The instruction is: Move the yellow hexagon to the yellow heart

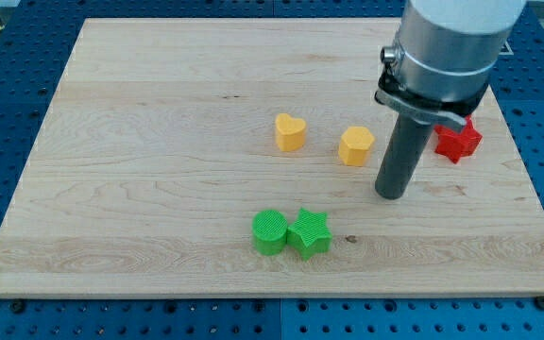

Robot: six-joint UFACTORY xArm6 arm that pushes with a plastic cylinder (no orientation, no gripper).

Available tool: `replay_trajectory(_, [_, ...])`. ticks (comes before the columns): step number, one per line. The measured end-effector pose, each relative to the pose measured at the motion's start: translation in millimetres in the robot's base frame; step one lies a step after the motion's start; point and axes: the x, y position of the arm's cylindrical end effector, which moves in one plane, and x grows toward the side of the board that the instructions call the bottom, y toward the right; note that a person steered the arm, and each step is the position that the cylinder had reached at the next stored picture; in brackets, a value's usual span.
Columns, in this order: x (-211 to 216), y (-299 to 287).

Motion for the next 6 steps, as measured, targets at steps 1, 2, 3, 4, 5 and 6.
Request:
replay_trajectory(1, [-29,-7])
replay_trajectory(2, [-53,-11])
replay_trajectory(3, [-40,-10])
replay_trajectory(4, [-43,-6])
replay_trajectory(5, [-84,-2])
replay_trajectory(6, [-84,-25])
